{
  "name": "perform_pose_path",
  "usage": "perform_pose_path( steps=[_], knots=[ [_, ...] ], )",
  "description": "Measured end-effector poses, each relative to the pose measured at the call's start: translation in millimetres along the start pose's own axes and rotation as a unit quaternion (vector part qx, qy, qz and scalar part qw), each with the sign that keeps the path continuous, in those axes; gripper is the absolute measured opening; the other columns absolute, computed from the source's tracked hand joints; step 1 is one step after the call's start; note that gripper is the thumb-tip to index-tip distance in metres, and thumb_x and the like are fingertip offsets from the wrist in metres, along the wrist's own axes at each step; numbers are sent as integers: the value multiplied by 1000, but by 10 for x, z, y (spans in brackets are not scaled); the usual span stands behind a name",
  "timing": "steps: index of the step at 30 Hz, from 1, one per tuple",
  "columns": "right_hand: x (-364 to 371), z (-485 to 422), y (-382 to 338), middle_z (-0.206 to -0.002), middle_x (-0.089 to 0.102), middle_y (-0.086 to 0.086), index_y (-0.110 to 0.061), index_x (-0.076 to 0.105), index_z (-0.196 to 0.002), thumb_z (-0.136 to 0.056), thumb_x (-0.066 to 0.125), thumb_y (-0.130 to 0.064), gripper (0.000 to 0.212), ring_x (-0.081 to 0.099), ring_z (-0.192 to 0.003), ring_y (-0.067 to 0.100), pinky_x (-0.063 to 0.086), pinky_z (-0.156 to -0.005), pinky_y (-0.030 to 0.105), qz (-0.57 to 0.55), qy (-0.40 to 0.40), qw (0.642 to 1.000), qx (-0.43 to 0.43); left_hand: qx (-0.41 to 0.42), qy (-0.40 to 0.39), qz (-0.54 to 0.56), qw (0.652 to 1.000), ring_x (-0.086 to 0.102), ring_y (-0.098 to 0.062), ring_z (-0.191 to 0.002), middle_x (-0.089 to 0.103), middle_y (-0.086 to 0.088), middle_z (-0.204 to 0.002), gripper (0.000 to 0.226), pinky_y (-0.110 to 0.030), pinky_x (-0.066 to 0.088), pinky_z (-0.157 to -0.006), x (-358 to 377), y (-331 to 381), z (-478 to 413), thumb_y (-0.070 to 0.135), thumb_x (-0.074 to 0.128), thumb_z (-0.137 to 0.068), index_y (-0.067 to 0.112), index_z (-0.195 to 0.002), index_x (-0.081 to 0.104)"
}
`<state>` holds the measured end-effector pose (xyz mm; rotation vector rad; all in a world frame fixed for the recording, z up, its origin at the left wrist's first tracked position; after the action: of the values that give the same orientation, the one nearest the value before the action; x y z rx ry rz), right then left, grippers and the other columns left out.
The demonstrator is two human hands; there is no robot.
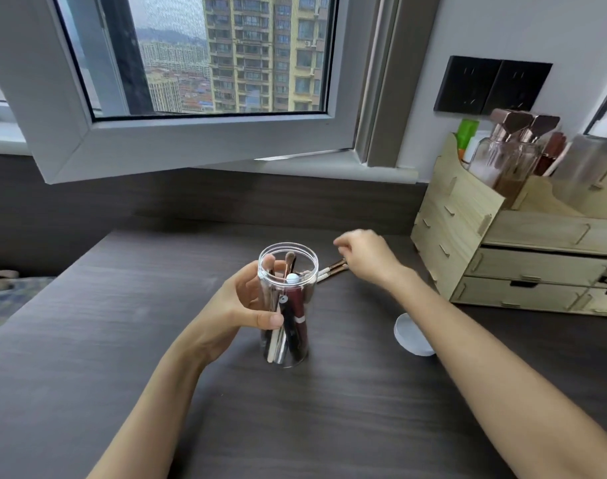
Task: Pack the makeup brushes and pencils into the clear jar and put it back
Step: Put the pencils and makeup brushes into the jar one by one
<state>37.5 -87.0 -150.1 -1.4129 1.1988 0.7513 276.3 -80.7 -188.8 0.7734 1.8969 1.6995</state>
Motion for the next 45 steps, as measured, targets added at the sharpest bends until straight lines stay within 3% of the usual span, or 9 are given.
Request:
perform_pose_path(
  steps=[5,9,15,21,28,32,35,40,45],
  knots=[
    [439,-137,316,-121,60,9,-12,60,-113,-93,35,-5,33,49,-110,31,44,-84,38,141,-87,985,-42,-3,15,-2,1000,60,-21,-112,60,-7,-128,112,-31,47,-85,-79,-5,1,39,94,-31,13,-131,50],
    [475,-208,348,-116,59,11,-12,61,-114,-94,39,-6,30,47,-108,30,45,-81,40,162,-85,980,-78,-8,14,-6,1000,60,-22,-111,60,-7,-127,110,-31,47,-86,-99,-1,-5,40,94,-31,13,-129,52],
    [348,-250,367,-101,60,13,-11,54,-89,-88,49,-4,8,48,-101,29,41,-78,39,117,-112,982,-97,-8,5,-2,1000,62,-17,-107,63,-2,-122,96,-23,51,-78,-96,0,-29,30,92,-35,18,-123,56],
    [236,-248,406,-73,38,-3,-16,48,-81,-80,45,6,22,42,-79,24,32,-67,31,120,-147,978,-91,5,2,-2,1000,63,-18,-106,66,-3,-117,87,-23,52,-76,-73,7,-12,16,80,-44,11,-127,53],
    [318,-218,485,-115,59,11,-14,61,-115,-92,43,-11,29,47,-109,29,42,-87,37,165,-136,973,-88,-4,8,5,1000,61,-18,-113,62,-3,-127,97,-24,51,-81,-89,-14,-9,18,84,-42,15,-133,49],
    [309,-74,370,-111,60,6,-22,63,-112,-87,53,-29,28,51,-104,30,41,-80,36,218,-6,960,-176,-12,10,-5,1000,61,-18,-113,63,-2,-127,99,-27,49,-83,-88,-24,-5,20,82,-45,15,-136,45],
    [393,1,296,-105,61,7,-18,64,-101,-87,55,-27,19,53,-100,30,39,-77,36,188,-21,954,-233,-16,9,-8,1000,61,-16,-110,64,0,-124,104,-26,49,-81,-92,-18,-11,25,86,-41,14,-136,45],
    [433,20,305,-104,60,8,-11,59,-94,-92,46,-18,15,49,-100,28,38,-81,35,163,-59,961,-214,-18,11,-5,1000,59,-17,-114,58,-4,-132,108,-26,49,-81,-92,-16,-3,25,87,-41,17,-138,42],
    [16,158,182,-83,62,0,-19,54,-94,-93,45,-18,9,57,-80,21,42,-73,35,-54,7,995,-87,-4,7,8,1000,65,-12,-99,69,4,-111,88,-20,50,-75,-77,-15,-5,15,80,-46,14,-129,51]
  ],
)
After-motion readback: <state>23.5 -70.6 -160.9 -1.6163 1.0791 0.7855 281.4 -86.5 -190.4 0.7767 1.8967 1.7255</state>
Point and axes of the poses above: each hand's wrist, its own z-axis away from the middle knuckle, its own x-axis out of the palm, y = z × x, the point moved 1 cm from there along -z, towards the middle knuckle
